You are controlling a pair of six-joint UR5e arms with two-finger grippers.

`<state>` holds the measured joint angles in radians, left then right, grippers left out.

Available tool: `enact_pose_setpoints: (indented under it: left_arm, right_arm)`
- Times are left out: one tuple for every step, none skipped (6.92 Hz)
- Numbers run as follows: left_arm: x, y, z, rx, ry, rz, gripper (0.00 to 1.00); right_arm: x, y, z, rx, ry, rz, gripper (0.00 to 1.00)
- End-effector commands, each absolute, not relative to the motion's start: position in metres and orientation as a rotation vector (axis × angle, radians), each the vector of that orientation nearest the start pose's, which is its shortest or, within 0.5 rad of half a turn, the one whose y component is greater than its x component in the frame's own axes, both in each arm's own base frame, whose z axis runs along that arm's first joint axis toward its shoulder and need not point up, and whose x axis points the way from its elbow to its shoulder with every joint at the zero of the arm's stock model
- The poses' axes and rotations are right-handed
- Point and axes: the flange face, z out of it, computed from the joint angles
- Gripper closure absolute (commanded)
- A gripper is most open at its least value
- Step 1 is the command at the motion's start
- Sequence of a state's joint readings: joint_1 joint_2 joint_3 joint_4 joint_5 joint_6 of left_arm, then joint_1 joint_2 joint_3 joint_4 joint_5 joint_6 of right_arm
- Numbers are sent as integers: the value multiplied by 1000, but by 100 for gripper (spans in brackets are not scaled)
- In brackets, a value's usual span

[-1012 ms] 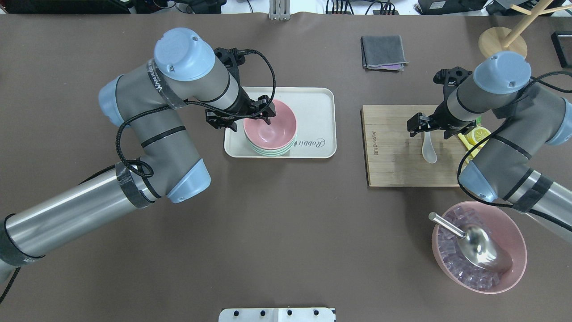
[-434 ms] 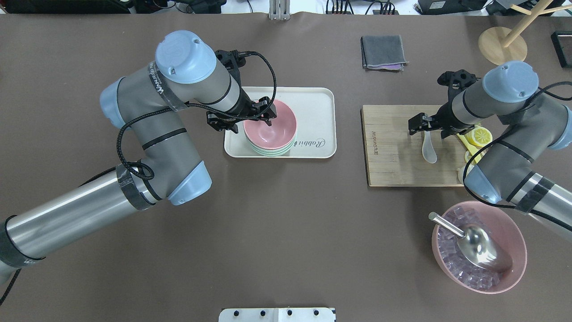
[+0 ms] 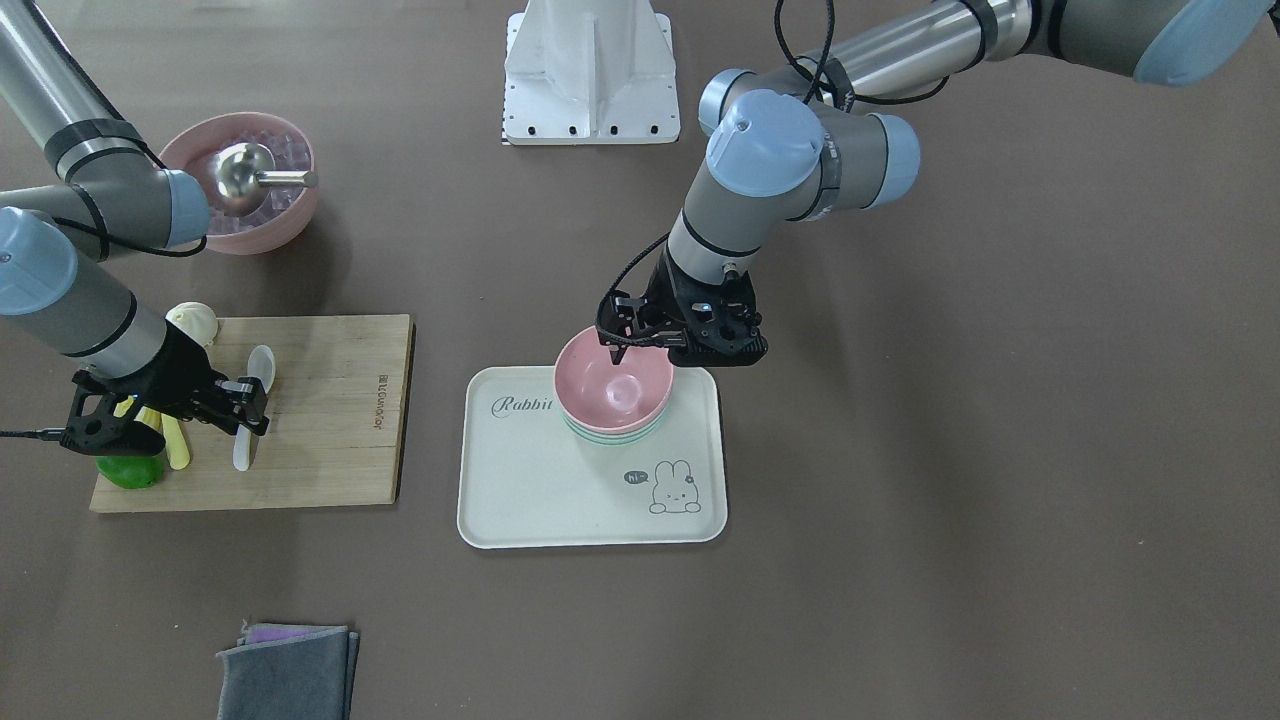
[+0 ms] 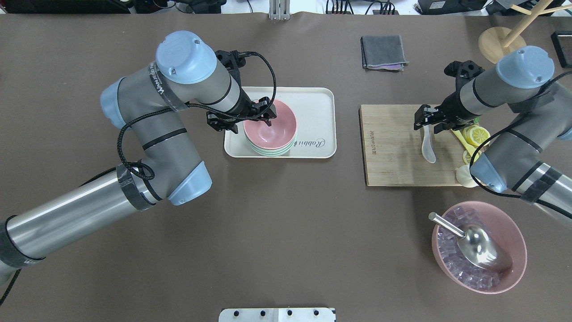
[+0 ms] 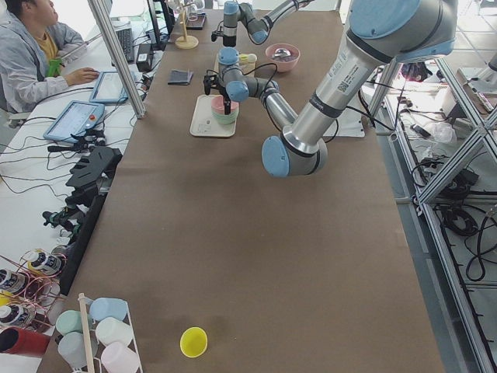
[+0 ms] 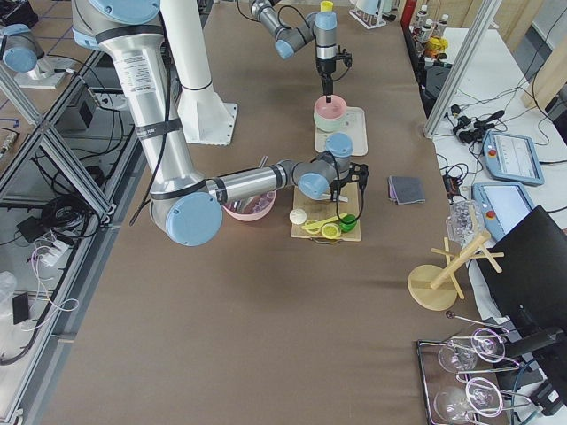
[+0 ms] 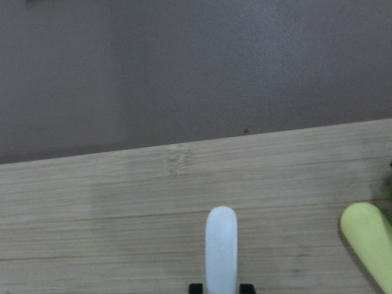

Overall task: Stack pink bowl on green and place spoon
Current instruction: 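Release the pink bowl while the right gripper grasps the white spoon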

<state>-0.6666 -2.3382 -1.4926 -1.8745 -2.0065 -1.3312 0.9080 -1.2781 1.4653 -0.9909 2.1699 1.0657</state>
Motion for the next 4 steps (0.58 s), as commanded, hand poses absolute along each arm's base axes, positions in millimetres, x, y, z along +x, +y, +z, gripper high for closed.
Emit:
enact_pose_setpoints:
  left_arm:
    - [515, -522, 185, 69, 1051, -170, 10]
    - [515, -522, 188, 68, 1049, -171, 10]
    - [512, -521, 185, 74, 1056, -168, 11]
    - [488, -504, 200, 81, 1070, -155, 15]
  right_arm:
    - [-334, -547, 483, 51, -936, 137, 100]
    - [-332, -551, 473, 55, -945, 142, 100]
    - [-331, -561, 434, 68, -959, 154, 100]
    - [-345, -570, 349, 35, -954, 207, 100]
